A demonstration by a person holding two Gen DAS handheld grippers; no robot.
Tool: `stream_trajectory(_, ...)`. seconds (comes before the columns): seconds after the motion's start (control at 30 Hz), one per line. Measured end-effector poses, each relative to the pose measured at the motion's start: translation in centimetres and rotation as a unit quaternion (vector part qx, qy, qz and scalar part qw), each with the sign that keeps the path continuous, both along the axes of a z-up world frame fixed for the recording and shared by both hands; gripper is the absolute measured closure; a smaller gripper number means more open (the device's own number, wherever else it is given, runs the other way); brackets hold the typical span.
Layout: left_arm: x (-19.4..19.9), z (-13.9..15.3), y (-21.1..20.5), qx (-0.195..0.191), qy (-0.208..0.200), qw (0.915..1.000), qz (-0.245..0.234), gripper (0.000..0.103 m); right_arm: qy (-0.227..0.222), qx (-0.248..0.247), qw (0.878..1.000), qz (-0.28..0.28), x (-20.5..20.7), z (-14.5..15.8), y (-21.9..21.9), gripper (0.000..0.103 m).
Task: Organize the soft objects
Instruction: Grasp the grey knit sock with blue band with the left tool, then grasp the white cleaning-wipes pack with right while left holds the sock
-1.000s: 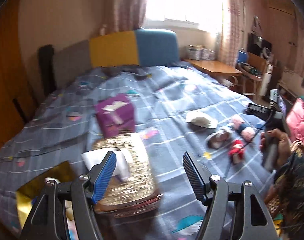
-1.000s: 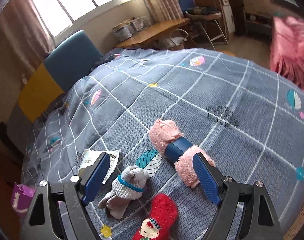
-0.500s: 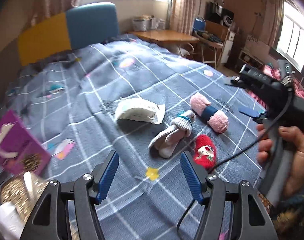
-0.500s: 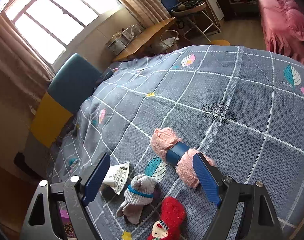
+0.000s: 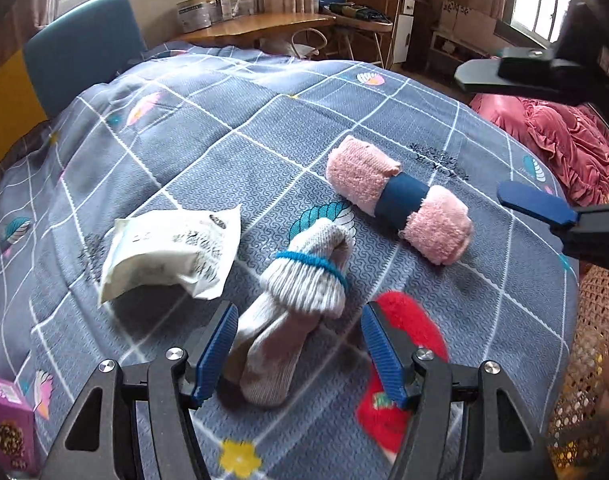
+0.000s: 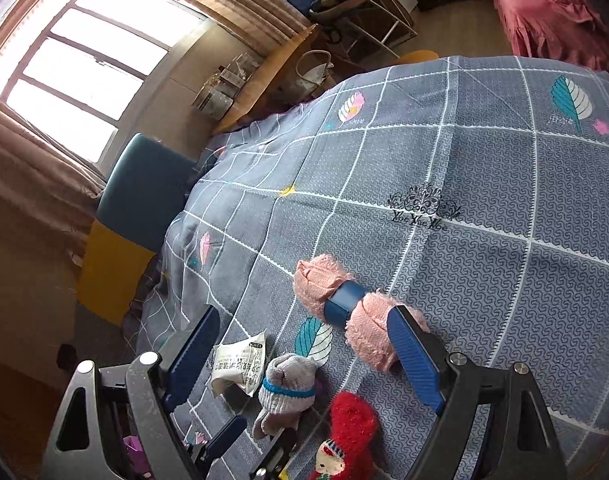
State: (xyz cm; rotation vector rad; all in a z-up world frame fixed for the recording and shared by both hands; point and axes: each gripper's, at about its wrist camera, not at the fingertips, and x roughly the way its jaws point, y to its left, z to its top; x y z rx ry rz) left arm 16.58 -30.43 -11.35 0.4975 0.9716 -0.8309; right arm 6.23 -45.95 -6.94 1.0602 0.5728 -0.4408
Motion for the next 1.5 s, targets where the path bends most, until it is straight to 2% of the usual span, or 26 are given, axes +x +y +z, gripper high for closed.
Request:
stream_trajectory(0.1,0.5,-1.0,-1.0,0.003,0.002,1.0000,-0.001,0.042,0.003,0.005,1.000,0.011,0.4,-0.3,0.2,0.017)
stream_trajectory(0.13,0.6,-1.2,-1.1,0.005,0.002,1.0000,0.002,0.058,0.004,0.004,1.000,0.014,0.5,-0.3,0.3,0.017)
stream_trajectory(0.27,0.5,-1.1,-0.1,-0.022,0.014,0.9996,0.011,0.072,0.005,-0.006,1.000,0.019,0.9,-0.3,0.5,0.017)
stream_trajectory(0.4,0.2,0.9,3.4,-0.056,0.013,0.9958,0.071,0.072,0.006,-0.019,0.999,0.033,1.3,-0.1,1.0,0.017)
stream_trajectory(0.5,-0.7,2.3,7.5,-0.075,0.020,0.9879,0.134,0.072,0.006,-0.023,0.998,0.051,1.8,-0.1,1.4,0.017)
stream_trajectory(0.63,-3.1,1.9,12.2,-0.046,-0.004,0.9793,0.197,0.072,0.017,-0.025,0.996,0.089,2.8,-0.3,2.4,0.017)
stream_trajectory(0.7,-4.0,0.6,13.9,-0.013,-0.023,0.9732,0.228,0.072,0.026,-0.034,0.993,0.111,3.5,-0.4,3.1,0.017)
stream_trajectory(0.77,-4.4,-1.4,15.2,0.007,-0.013,0.9695,0.245,0.072,0.038,-0.049,0.988,0.142,4.3,-0.5,4.2,0.017)
stream_trajectory(0.8,-4.5,-2.0,15.7,-0.002,-0.007,0.9698,0.244,0.072,0.045,-0.055,0.984,0.161,4.7,-0.6,4.8,0.017)
stream_trajectory(0.87,-5.0,-2.3,16.0,-0.015,-0.028,0.9721,0.232,0.072,0.062,-0.081,0.974,0.201,5.7,-0.6,6.6,0.017)
stream_trajectory(0.9,-5.1,-2.4,16.0,-0.015,-0.034,0.9731,0.227,0.072,0.070,-0.098,0.967,0.224,6.3,-0.5,7.5,0.017)
stream_trajectory(0.97,-5.3,-2.6,16.4,-0.028,-0.036,0.9725,0.228,0.072,0.090,-0.142,0.943,0.288,7.8,-0.3,10.0,0.017)
stream_trajectory(1.07,-4.8,-2.7,16.8,-0.042,-0.027,0.9718,0.230,0.072,0.111,-0.233,0.886,0.386,10.5,0.0,13.5,0.016)
stream_trajectory(1.13,-4.7,-2.7,17.1,-0.051,-0.022,0.9712,0.232,0.072,0.128,-0.285,0.851,0.423,12.5,-0.1,14.7,0.016)
stream_trajectory(1.27,-4.9,-2.8,17.1,-0.059,-0.022,0.9703,0.234,0.071,0.160,-0.344,0.786,0.488,17.0,-1.4,15.8,0.007)
stream_trajectory(1.37,-4.9,-2.8,17.2,-0.064,-0.020,0.9697,0.235,0.071,0.197,-0.385,0.737,0.520,19.9,-2.9,16.6,0.005)
stream_trajectory(1.43,-4.8,-2.7,17.3,-0.068,-0.014,0.9690,0.237,0.071,0.208,-0.397,0.719,0.531,21.3,-3.7,16.9,0.004)
stream_trajectory(1.5,-4.6,-2.7,17.4,-0.072,-0.010,0.9686,0.238,0.071,0.219,-0.404,0.709,0.534,22.6,-4.6,16.9,0.004)
